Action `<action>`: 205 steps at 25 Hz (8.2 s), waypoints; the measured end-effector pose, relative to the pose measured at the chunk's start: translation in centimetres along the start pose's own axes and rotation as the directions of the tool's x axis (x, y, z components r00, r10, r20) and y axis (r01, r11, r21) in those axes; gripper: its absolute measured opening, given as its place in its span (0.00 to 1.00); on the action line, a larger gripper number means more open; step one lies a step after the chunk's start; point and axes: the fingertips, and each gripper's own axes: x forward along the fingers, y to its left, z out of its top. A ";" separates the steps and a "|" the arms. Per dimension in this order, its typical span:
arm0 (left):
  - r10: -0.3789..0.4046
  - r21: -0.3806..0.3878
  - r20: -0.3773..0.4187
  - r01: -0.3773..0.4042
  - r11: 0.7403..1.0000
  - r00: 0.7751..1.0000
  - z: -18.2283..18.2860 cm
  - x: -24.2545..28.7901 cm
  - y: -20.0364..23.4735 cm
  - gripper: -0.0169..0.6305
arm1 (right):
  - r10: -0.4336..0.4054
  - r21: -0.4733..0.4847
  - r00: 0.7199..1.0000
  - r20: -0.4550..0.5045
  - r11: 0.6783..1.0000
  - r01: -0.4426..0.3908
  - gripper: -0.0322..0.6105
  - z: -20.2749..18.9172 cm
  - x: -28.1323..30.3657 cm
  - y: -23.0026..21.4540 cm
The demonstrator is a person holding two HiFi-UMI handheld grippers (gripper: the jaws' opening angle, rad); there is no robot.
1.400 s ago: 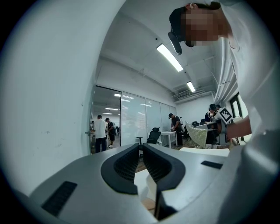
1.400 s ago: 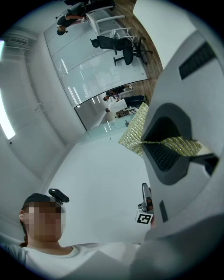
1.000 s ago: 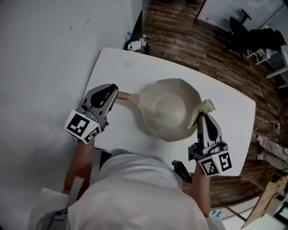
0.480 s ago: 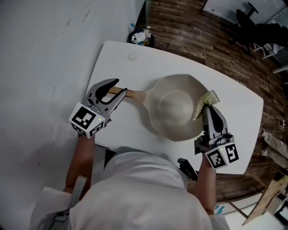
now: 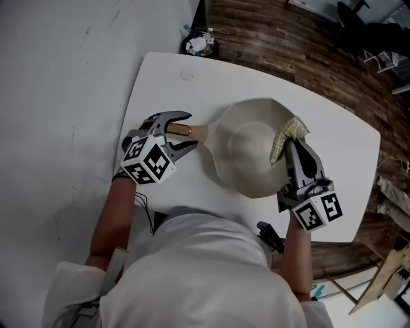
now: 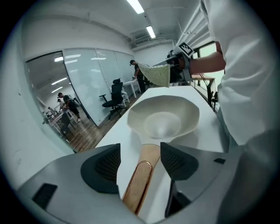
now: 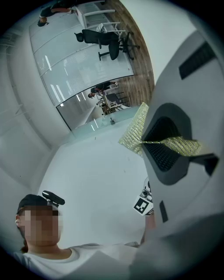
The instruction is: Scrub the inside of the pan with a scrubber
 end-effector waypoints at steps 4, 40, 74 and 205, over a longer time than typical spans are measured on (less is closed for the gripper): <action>-0.116 0.077 -0.126 0.126 0.989 0.985 -1.4 2.1 -1.1 0.48 | -0.002 0.004 1.000 -0.016 1.000 0.002 0.09 -0.6 0.3 -0.3; -0.249 0.126 -0.418 0.328 0.936 0.873 -5.3 6.2 -2.8 0.35 | -0.070 -0.087 0.903 -0.423 0.996 0.036 0.09 -15.0 8.3 -6.8; -0.247 0.135 -0.422 0.330 0.934 0.872 -5.1 6.2 -2.7 0.35 | -0.157 -0.289 0.732 -0.663 0.956 -0.056 0.09 -21.6 10.3 -6.9; -0.247 0.135 -0.422 0.330 0.934 0.872 -5.2 6.2 -3.0 0.35 | -0.117 -0.290 0.413 -0.903 0.876 -0.386 0.09 -23.8 2.8 -6.3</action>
